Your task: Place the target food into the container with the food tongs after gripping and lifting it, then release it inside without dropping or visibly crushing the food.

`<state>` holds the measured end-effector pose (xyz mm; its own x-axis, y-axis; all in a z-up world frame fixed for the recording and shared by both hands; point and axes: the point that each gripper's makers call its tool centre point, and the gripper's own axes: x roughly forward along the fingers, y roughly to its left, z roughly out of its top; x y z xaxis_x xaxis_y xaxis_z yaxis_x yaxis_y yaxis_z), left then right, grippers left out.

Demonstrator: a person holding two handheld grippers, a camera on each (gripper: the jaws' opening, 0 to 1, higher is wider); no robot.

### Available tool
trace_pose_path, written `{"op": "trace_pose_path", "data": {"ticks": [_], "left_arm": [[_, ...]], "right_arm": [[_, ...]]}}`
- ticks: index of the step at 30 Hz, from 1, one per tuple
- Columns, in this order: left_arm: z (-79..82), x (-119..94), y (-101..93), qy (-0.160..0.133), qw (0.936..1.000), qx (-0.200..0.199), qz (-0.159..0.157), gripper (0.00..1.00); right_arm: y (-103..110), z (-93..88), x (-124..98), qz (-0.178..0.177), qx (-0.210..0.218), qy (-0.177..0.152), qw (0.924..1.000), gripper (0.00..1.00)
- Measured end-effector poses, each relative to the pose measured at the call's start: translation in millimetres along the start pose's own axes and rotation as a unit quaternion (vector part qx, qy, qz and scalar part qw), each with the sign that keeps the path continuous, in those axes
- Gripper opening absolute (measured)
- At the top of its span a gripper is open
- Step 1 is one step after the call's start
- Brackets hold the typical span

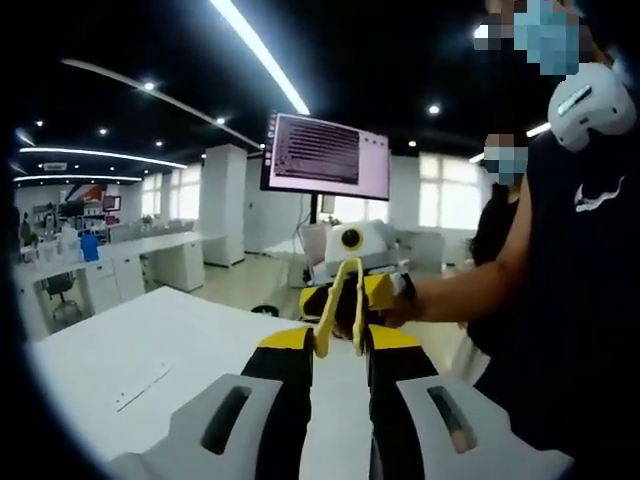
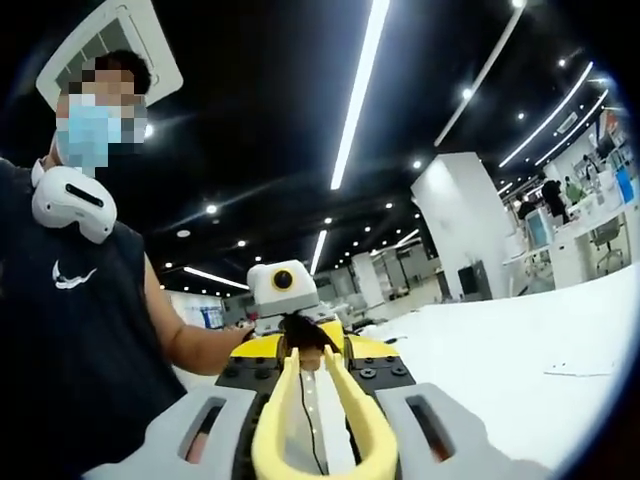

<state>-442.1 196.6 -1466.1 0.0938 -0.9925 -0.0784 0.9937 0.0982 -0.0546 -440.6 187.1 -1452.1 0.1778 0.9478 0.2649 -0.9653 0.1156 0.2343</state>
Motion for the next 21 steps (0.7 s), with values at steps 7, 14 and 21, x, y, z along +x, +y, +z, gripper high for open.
{"op": "trace_pose_path", "data": {"ticks": [7,14,21], "left_arm": [[-3.8,-1,-5.7,0.012,0.9999,-0.006,-0.009,0.0],[15.2,2,-6.0,-0.032,0.9995,-0.002,-0.006,0.0],[21.0,6,-6.8,-0.053,0.9985,-0.012,-0.001,0.0]], "right_arm": [[8,-6.4,1,0.021,-0.023,0.021,0.9993,0.19],[11,-3.7,3,0.026,-0.03,0.019,0.999,0.23],[9,5.9,0,0.02,-0.026,-0.003,0.9994,0.22]]}}
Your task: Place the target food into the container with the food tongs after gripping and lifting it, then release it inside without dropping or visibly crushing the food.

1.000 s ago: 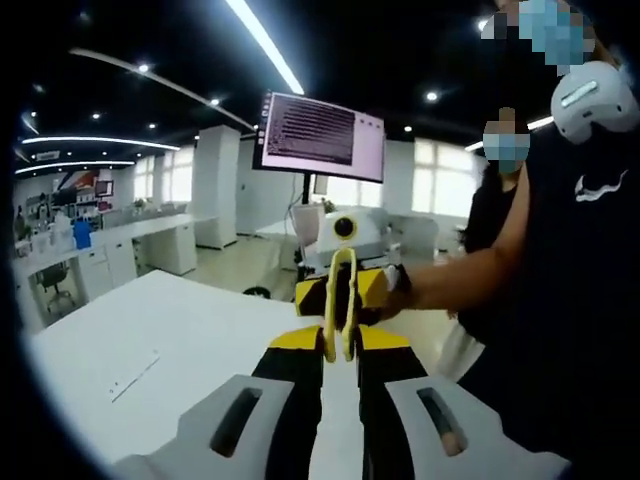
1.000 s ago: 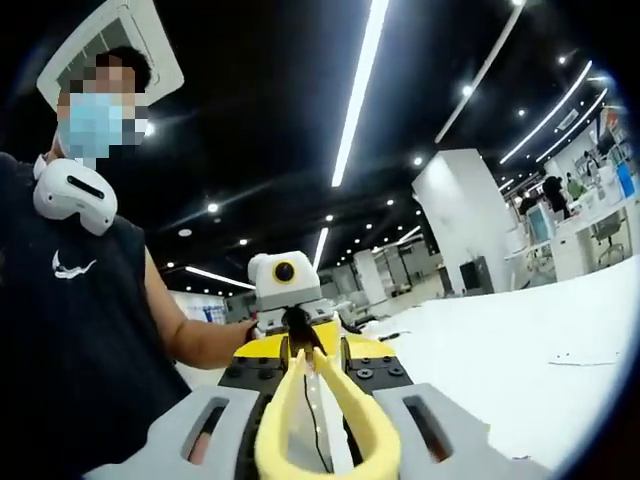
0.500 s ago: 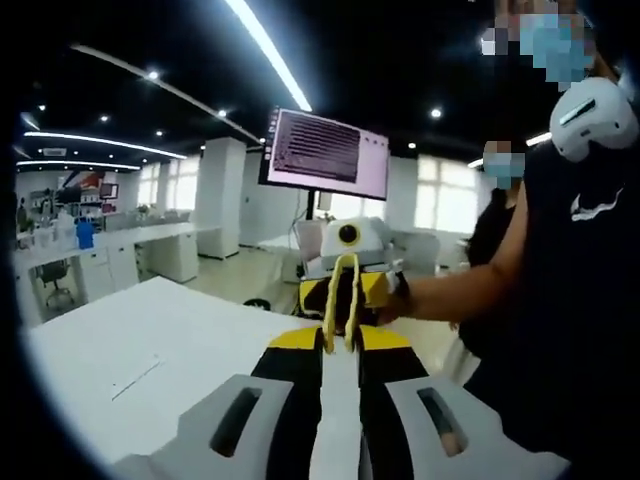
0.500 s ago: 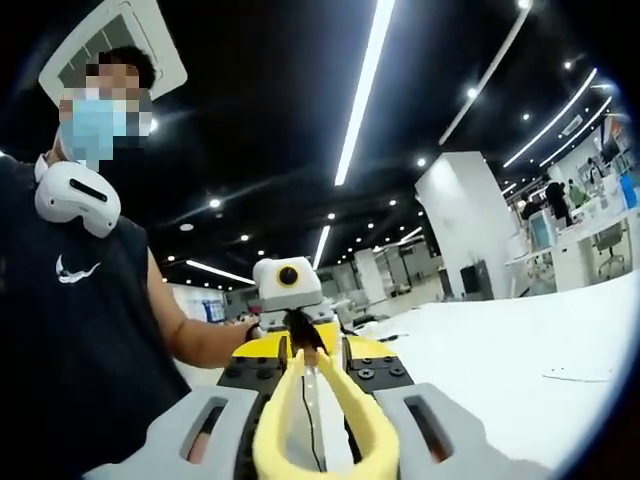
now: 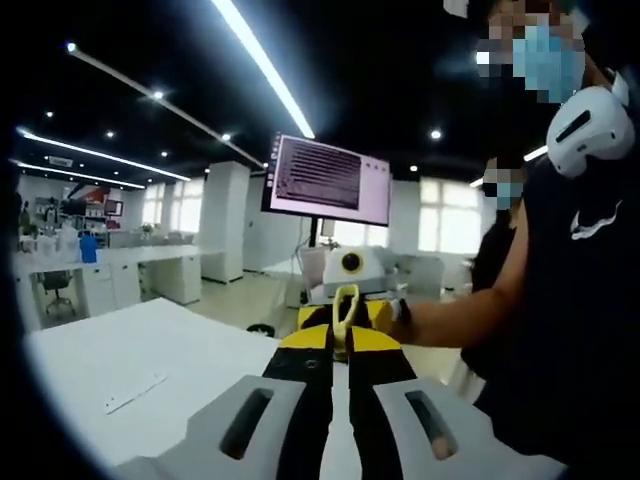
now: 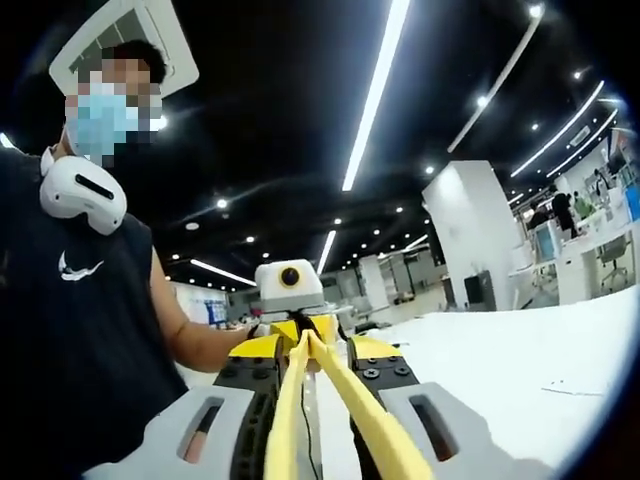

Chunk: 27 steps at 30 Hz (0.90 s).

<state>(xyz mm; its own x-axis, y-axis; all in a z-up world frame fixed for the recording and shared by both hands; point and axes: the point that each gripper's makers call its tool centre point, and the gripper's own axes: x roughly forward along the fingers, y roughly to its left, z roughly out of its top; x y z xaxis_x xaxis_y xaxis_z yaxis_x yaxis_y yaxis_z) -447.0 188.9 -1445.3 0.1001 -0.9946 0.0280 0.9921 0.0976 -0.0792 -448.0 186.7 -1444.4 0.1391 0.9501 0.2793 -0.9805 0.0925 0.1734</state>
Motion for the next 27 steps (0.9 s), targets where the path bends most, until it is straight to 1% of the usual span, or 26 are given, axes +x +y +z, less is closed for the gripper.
{"op": "trace_pose_path", "data": {"ticks": [1,3,6,10,13,15,18,19,20,21,22,25,27], "left_arm": [[0.0,0,0.1,-0.001,1.0,-0.001,0.001,0.0],[2.9,0,-0.7,-0.009,0.9999,-0.006,-0.001,0.0],[6.4,0,-0.4,-0.015,0.9999,-0.005,0.003,0.0],[4.9,0,0.1,-0.012,0.9999,-0.003,0.005,0.0],[1.2,-1,1.7,-0.009,0.9999,-0.005,0.008,0.0],[3.9,-3,2.5,-0.021,0.9997,-0.011,0.009,0.0],[6.8,-3,3.3,-0.029,0.9995,-0.009,0.013,0.0],[7.0,-3,4.0,-0.031,0.9994,-0.01,0.012,0.0],[6.4,-3,5.8,-0.035,0.9992,-0.017,0.013,0.0],[6.1,-4,6.8,-0.037,0.999,-0.02,0.012,0.0],[6.3,-5,8.5,-0.04,0.9989,-0.021,0.014,0.0],[6.0,-6,9.2,-0.04,0.9989,-0.02,0.013,0.0],[5.7,-7,8.4,-0.036,0.9991,-0.02,0.009,0.0]], "right_arm": [[0,-0.2,-1,0.002,-0.005,0.0,1.0,0.19],[2,0.2,-1,0.006,0.003,-0.003,1.0,0.19],[1,-3.7,-1,0.002,0.001,0.007,1.0,0.2],[1,-1.5,0,0.004,0.009,-0.001,1.0,0.18],[0,-3.9,1,0.002,0.01,0.014,0.9998,0.17],[1,-3.5,2,0.008,0.032,0.017,0.9993,0.17],[-1,-2.1,2,0.006,0.03,0.011,0.9995,0.18],[-1,-1.5,2,0.006,0.036,0.009,0.9993,0.18],[-1,-2.7,2,0.002,0.069,0.011,0.9976,0.17],[-2,-3.9,4,0.007,0.093,0.012,0.9956,0.17],[-5,-2.7,5,0.0,0.058,0.006,0.9983,0.17],[-6,-3.5,7,-0.006,0.042,0.012,0.999,0.17],[-6,-4.4,8,-0.005,0.052,0.014,0.9985,0.17]]}}
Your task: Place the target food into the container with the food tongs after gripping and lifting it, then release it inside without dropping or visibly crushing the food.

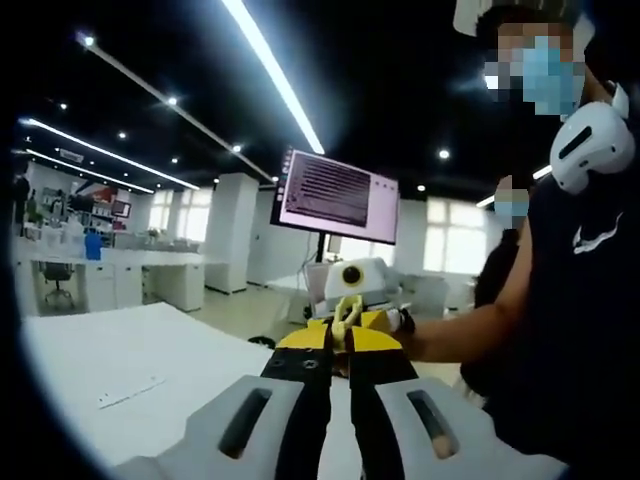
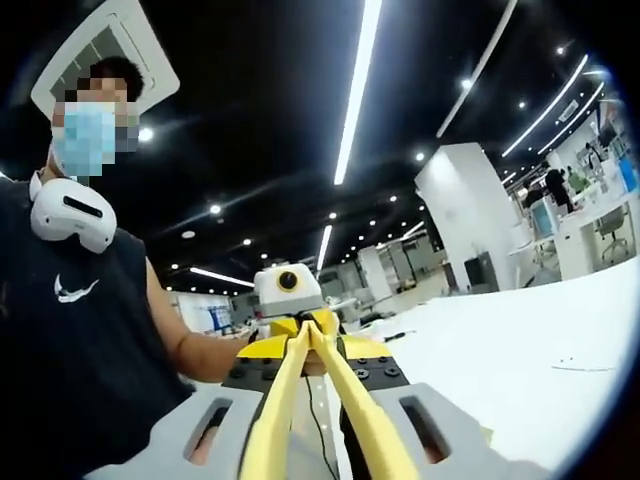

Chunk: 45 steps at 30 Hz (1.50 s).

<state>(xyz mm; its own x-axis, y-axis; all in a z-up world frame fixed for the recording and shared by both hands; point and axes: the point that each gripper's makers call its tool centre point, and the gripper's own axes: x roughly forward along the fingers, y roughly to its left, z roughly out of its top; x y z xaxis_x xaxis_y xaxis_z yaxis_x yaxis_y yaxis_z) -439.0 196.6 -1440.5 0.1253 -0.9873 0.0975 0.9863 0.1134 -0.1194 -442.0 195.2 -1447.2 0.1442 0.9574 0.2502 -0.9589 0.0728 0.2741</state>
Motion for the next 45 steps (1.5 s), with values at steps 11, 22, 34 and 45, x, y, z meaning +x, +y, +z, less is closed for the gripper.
{"op": "trace_pose_path", "data": {"ticks": [11,22,34,45], "left_arm": [[-5.0,0,-2.1,0.009,0.9999,0.012,-0.002,0.0],[-3.3,-1,-2.1,0.011,0.9998,0.018,-0.002,0.01],[-3.5,-7,-6.7,0.015,0.9999,0.008,-0.003,0.0],[-3.4,-7,-8.7,0.023,0.9996,0.018,-0.004,0.0]], "right_arm": [[2,1.7,0,-0.011,-0.001,-0.009,0.9999,0.15],[2,9.2,2,-0.019,-0.018,-0.03,0.9992,0.17],[7,5.3,6,0.001,-0.021,-0.016,0.9997,0.18],[11,10.4,7,0.01,-0.026,-0.026,0.9993,0.19]]}}
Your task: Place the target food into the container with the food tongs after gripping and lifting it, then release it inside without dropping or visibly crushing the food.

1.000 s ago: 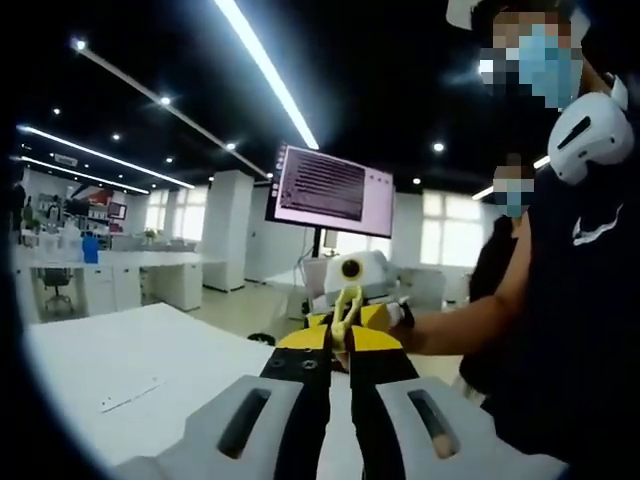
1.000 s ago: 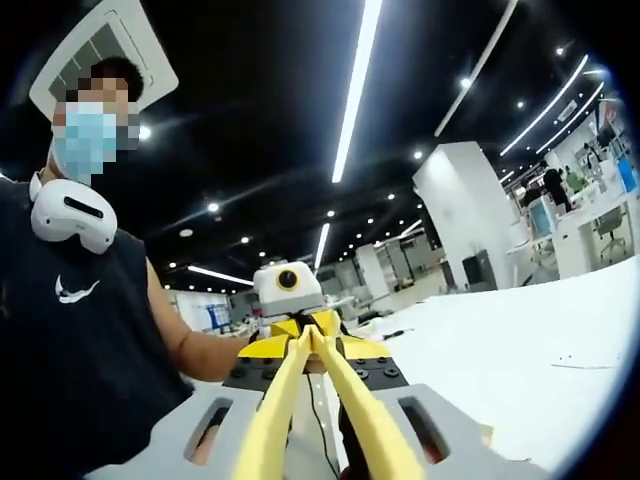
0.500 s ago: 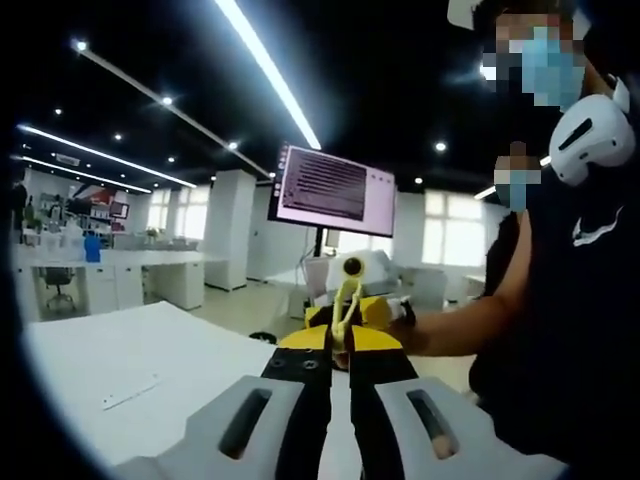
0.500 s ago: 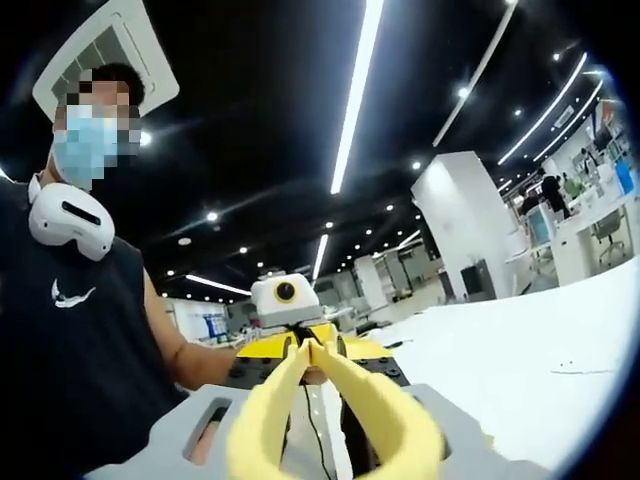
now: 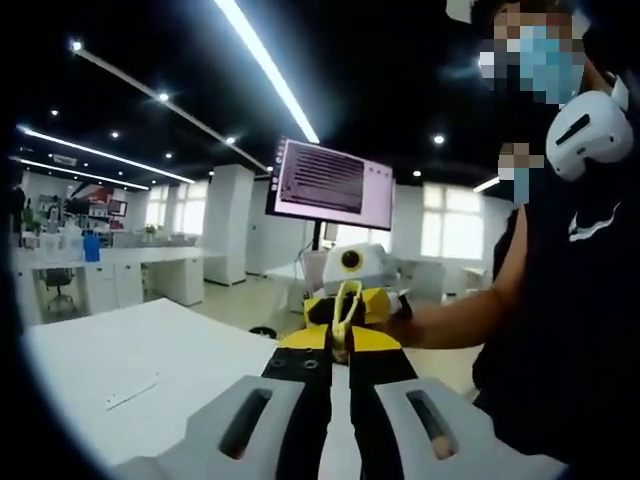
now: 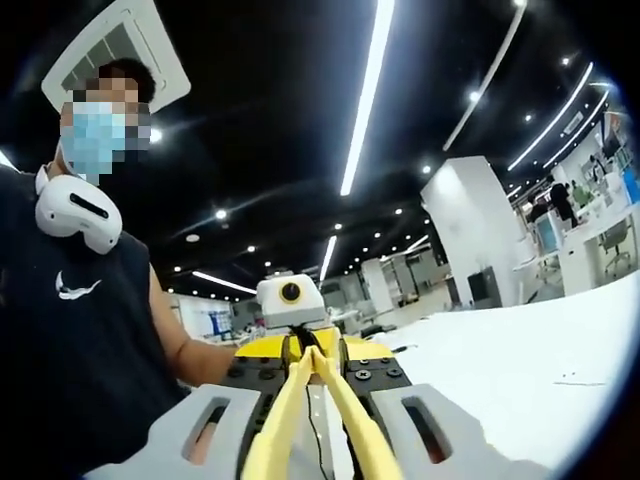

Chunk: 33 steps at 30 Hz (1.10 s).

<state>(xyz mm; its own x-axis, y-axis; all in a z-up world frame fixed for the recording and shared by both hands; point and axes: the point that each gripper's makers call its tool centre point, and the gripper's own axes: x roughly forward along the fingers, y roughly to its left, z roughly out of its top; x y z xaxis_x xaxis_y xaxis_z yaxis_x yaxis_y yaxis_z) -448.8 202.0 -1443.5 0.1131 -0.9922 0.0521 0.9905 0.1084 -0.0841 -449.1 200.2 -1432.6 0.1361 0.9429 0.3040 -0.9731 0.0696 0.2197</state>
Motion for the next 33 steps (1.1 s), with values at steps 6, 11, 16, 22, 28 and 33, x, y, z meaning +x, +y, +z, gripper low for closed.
{"op": "trace_pose_path", "data": {"ticks": [6,11,16,22,28,33], "left_arm": [[3.9,0,2.8,0.001,1.0,0.005,0.0,0.0],[1.4,0,1.6,0.006,1.0,0.005,-0.002,0.0],[-0.3,1,0.9,0.005,0.9999,0.011,0.001,0.1],[0.7,-1,7.3,0.0,0.9992,0.034,0.023,0.18],[-2.4,-6,10.3,0.002,0.9991,0.031,0.029,0.22],[-3.2,-15,17.5,-0.001,0.9987,0.024,0.045,0.3]], "right_arm": [[-1,-2.5,0,0.0,-0.009,0.013,0.9999,0.19],[-1,-5.3,0,-0.003,-0.018,0.024,0.9996,0.17],[-3,-3.6,-2,-0.011,-0.023,0.019,0.9995,0.2],[-5,-5.0,-1,-0.02,-0.041,0.027,0.9986,0.24],[-6,-6.1,-1,-0.025,-0.071,0.043,0.9962,0.26],[-9,-3.0,-8,-0.031,-0.073,0.038,0.9961,0.27]]}}
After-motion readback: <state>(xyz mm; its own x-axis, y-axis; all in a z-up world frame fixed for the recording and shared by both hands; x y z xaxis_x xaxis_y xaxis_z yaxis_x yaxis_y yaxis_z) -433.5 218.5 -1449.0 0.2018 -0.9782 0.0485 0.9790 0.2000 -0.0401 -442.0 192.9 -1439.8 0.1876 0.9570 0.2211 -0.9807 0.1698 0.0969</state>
